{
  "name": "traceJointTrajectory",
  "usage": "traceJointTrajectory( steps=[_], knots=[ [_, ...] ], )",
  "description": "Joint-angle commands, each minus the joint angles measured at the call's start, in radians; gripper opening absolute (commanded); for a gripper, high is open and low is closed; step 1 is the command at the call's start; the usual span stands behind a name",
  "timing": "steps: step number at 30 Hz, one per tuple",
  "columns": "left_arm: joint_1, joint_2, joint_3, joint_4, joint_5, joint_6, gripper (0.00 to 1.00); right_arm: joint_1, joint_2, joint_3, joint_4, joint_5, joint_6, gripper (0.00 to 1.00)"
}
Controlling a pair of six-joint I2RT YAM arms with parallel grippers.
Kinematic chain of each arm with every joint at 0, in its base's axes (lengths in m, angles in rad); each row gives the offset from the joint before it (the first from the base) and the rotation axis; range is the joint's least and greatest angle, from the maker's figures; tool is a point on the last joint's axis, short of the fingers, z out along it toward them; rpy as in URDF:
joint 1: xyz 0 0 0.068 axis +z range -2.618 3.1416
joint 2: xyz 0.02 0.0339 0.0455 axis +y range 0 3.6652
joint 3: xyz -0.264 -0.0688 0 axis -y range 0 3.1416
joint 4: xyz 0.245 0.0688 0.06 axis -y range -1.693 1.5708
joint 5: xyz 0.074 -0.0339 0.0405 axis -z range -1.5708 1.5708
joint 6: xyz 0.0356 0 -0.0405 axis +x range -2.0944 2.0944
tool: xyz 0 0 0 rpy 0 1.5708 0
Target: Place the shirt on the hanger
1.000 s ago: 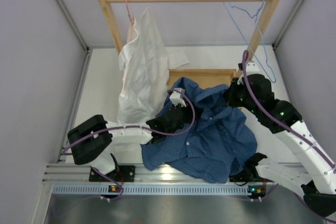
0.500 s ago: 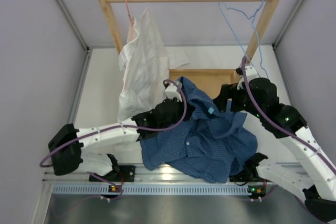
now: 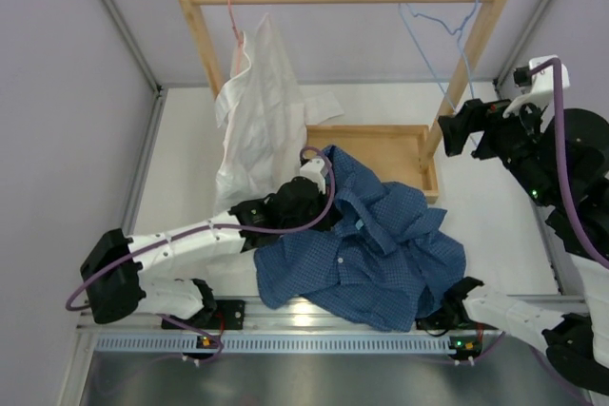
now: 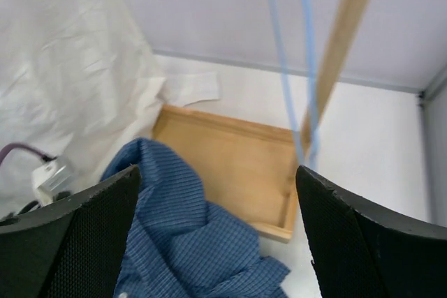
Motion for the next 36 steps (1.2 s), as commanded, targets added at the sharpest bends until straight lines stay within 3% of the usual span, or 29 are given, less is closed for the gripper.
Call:
traceJointTrajectory(
  steps=[1,2,4,9,13,15,17,19,23,27,31,36],
  knots=[
    [0.0,0.017,0.032,-0.023,0.046,0.024,0.0,-0.02,0.045,0.057,-0.059,0.25,-0.089,0.9],
    [0.0,0.017,0.029,-0.022,0.055,0.023,0.0,-0.027,0.07,0.058,-0.059,0.34,-0.103,0.91],
    [0.0,0.018,0.029,-0.031,0.063,0.023,0.0,-0.084,0.113,0.061,-0.063,0.339,-0.134,0.92],
    [0.0,-0.001,0.038,-0.087,0.085,0.043,0.0,-0.193,0.191,0.084,-0.063,0.094,-0.151,0.9],
    [0.0,-0.029,0.038,-0.117,0.079,0.055,0.0,-0.268,0.233,0.123,-0.062,-0.081,-0.145,0.66],
    [-0.002,-0.038,0.035,-0.124,0.072,0.061,0.0,-0.284,0.243,0.13,-0.063,-0.11,-0.134,0.62],
    [0.0,-0.047,0.035,-0.131,0.071,0.066,0.0,-0.294,0.246,0.132,-0.063,-0.123,-0.125,0.46],
    [0.0,-0.052,0.033,-0.132,0.077,0.07,0.0,-0.3,0.251,0.124,-0.06,-0.132,-0.123,0.21],
    [0.0,-0.063,0.03,-0.132,0.082,0.072,0.0,-0.302,0.259,0.111,-0.062,-0.152,-0.122,0.2],
    [0.0,-0.074,0.029,-0.132,0.074,0.073,0.0,-0.302,0.263,0.118,-0.062,-0.161,-0.086,0.1],
    [0.0,-0.077,0.022,-0.132,0.072,0.07,0.0,-0.304,0.271,0.109,-0.06,-0.15,-0.088,0.21],
    [0.0,-0.083,0.021,-0.131,0.069,0.069,0.0,-0.304,0.271,0.081,-0.056,-0.129,-0.091,0.2]
  ],
)
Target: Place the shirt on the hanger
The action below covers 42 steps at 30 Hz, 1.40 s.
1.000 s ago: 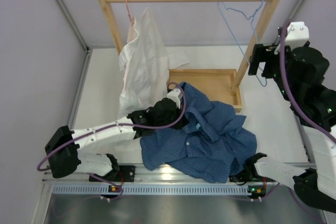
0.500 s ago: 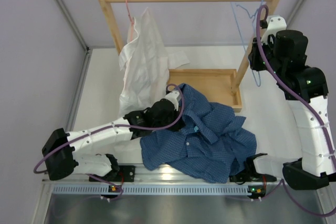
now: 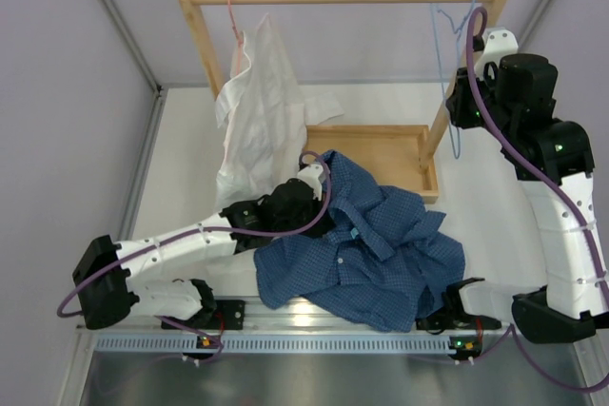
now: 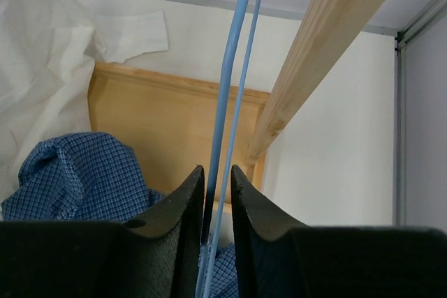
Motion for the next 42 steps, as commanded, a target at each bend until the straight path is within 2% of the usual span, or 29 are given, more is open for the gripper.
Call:
traceJointTrajectory(
  steps=[1,4,9,13,15,18,27,30,42],
  knots=[
    [0.0,-0.034,0.022,0.001,0.001,0.007,0.0,-0.016,-0.003,-0.002,0.006,0.016,0.006,0.2],
    [0.0,-0.038,0.024,0.003,0.0,0.007,0.0,-0.015,-0.01,-0.016,0.018,0.013,0.006,0.17],
    [0.0,-0.057,0.014,0.001,-0.008,0.001,0.0,-0.016,-0.015,-0.059,0.032,0.024,0.005,0.2],
    [0.0,-0.067,0.011,0.003,-0.012,-0.001,0.0,-0.015,-0.022,-0.077,0.047,0.042,0.008,0.18],
    [0.0,-0.066,0.013,0.003,-0.012,-0.002,0.0,-0.015,-0.024,-0.07,0.051,0.042,0.011,0.1],
    [0.0,-0.061,0.014,0.001,-0.014,-0.004,0.0,-0.016,-0.024,-0.047,0.049,0.039,0.012,0.03],
    [0.0,-0.038,0.017,0.003,-0.009,-0.008,0.0,-0.015,-0.038,-0.022,0.052,0.048,0.009,0.06],
    [0.0,-0.04,0.019,0.003,-0.005,-0.01,0.0,-0.016,-0.042,-0.025,0.06,0.042,0.009,0.0],
    [-0.002,-0.049,0.039,0.003,-0.04,-0.027,0.0,-0.015,-0.116,-0.01,0.193,-0.042,-0.006,0.0]
  ],
)
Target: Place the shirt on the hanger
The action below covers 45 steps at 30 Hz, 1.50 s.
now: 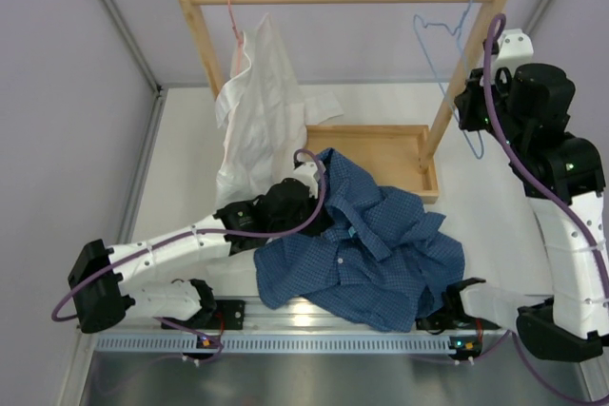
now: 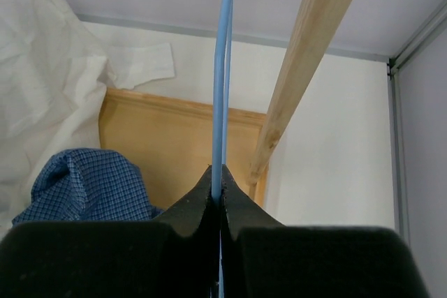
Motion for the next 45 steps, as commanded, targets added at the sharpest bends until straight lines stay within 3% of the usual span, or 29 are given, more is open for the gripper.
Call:
traceJointTrajectory(
  steps=[1,11,15,19,20,24,28,33,45],
  knots=[
    [0.0,-0.008,0.047,0.01,-0.021,-0.01,0.0,-0.015,-0.045,0.048,0.139,-0.049,-0.017,0.0],
    [-0.002,0.014,0.059,0.01,-0.027,-0.026,0.0,-0.016,-0.063,0.068,0.19,-0.075,-0.006,0.0],
    [0.0,0.032,0.1,0.004,-0.061,-0.026,0.0,-0.016,-0.079,0.077,0.072,-0.15,-0.002,0.0],
    [0.007,0.064,0.171,-0.041,-0.135,-0.023,0.0,-0.015,-0.203,-0.115,-0.007,-0.255,0.02,0.0],
    [0.033,0.072,0.186,-0.045,-0.135,-0.021,0.0,-0.015,-0.267,-0.154,-0.016,-0.342,0.026,0.0],
    [0.107,0.158,0.313,-0.074,-0.061,0.028,0.0,-0.01,-0.413,-0.358,-0.068,-0.504,0.028,0.0],
    [0.182,0.277,0.434,-0.131,-0.018,0.083,0.0,0.048,-0.536,-0.521,-0.091,-0.544,0.057,0.0],
    [0.27,0.391,0.499,-0.139,0.054,0.102,0.0,0.1,-0.634,-0.579,-0.155,-0.52,0.09,0.0],
    [0.305,0.523,0.608,-0.144,0.146,0.116,0.0,0.122,-0.706,-0.55,-0.238,-0.552,0.092,0.0]
  ],
)
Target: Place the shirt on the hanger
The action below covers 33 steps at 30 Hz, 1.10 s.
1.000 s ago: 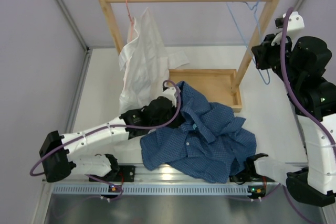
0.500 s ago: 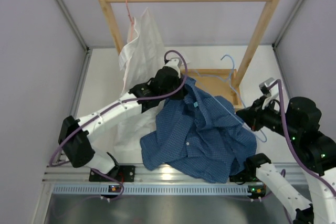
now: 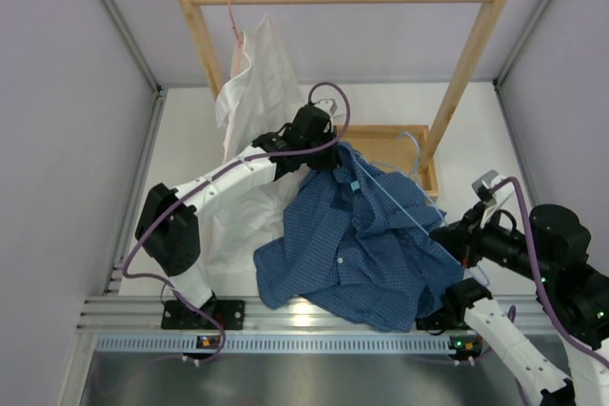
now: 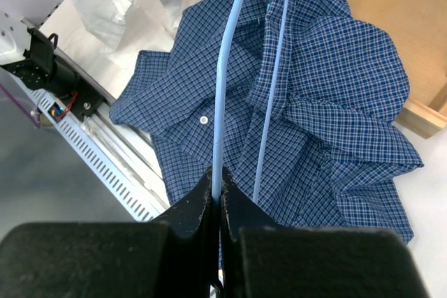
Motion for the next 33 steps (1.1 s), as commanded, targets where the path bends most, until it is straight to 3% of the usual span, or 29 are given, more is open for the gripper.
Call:
traceJointTrajectory(
  steps=[1,6,15,28,33],
  knots=[
    [0.011,0.012,0.052,0.006,0.042,0.007,0.0,0.017,-0.01,0.028,-0.025,-0.055,0.008,0.0],
    [0.011,0.015,0.06,0.007,0.065,-0.004,0.0,0.017,-0.007,0.015,-0.025,-0.032,0.01,0.0],
    [0.011,0.04,0.065,0.009,0.073,-0.008,0.0,0.017,-0.006,0.147,-0.036,-0.01,0.011,0.0],
    [0.009,0.003,0.038,0.029,0.125,-0.042,0.0,0.017,0.05,-0.029,0.05,-0.027,0.033,0.0],
    [-0.004,-0.038,-0.032,0.079,0.174,-0.07,0.0,0.019,0.077,-0.02,0.139,0.175,0.072,0.0]
  ],
)
